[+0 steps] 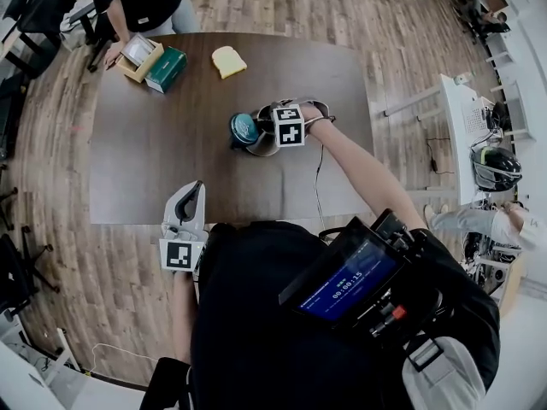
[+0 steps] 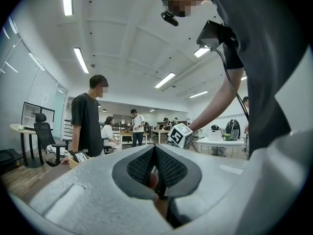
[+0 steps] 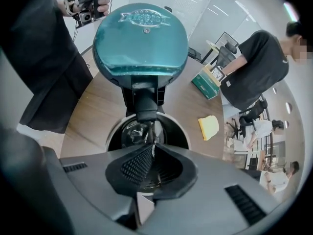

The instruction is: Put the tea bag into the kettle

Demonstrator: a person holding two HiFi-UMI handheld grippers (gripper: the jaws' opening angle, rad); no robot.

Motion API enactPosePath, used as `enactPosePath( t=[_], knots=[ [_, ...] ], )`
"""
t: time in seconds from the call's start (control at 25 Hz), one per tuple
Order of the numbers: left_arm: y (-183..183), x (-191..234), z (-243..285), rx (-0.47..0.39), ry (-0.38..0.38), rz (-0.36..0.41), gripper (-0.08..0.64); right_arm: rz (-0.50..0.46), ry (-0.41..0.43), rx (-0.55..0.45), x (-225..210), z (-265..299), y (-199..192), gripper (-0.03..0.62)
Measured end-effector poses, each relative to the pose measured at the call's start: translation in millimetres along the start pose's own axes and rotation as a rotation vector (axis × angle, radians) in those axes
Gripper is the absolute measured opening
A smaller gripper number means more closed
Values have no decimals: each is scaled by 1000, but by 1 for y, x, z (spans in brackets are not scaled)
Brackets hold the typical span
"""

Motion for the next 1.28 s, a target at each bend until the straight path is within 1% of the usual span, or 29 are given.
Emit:
enactPosePath(
  t=[0.12,0.28,0.44,0.48,0.56,0.64,0.68,0.76,0.84,0.88,0.92,0.96,1.0,1.12,1.2,1.28],
  knots=[
    [1,0,-4,1,-11,-3,2,19,-5,-7,-1,0,-2,21],
    [0,2,-10,4,-2,-10,2,42,-29,-24,-2,0,-3,23],
    [0,3,-17,5,-12,-9,2,72,-33,-8,1,0,-4,24],
    [1,3,-19,5,-18,-9,2,78,-42,-2,1,-1,-5,32],
    [2,4,-23,9,-31,-9,2,89,-67,13,-2,-4,-7,69],
    [3,4,-27,15,-48,-8,2,128,-81,17,0,-11,-8,74],
    [3,3,-29,18,-56,-11,2,166,-103,11,2,-16,-11,74],
    [5,3,-35,24,-71,-19,2,298,-187,-47,8,-34,-12,72],
    [7,3,-43,42,-87,-20,2,457,-310,-167,22,-60,-4,71],
    [8,5,-47,56,-97,-19,2,522,-379,-236,32,-75,4,65],
    [9,7,-51,65,-106,-20,2,571,-446,-303,43,-89,13,32],
    [8,11,-54,71,-115,-23,2,606,-504,-363,56,-99,24,11],
    [6,14,-58,75,-123,-23,2,630,-551,-415,71,-107,37,6],
    [0,17,-68,100,-153,2,2,663,-656,-531,117,-130,78,6],
    [2,9,-72,108,-182,29,2,681,-730,-602,144,-155,100,6],
    [11,-8,-76,104,-204,65,2,716,-823,-703,169,-185,115,5]
  ],
)
Point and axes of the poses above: the fingertips, and each gripper's own axes: z forward along the fingers, x to its left, y out of its top, the point moved 8 cm from there along -z, backward along the fingers, and after that the axes turned 15 degrees about -z, right-handed, at the moved point
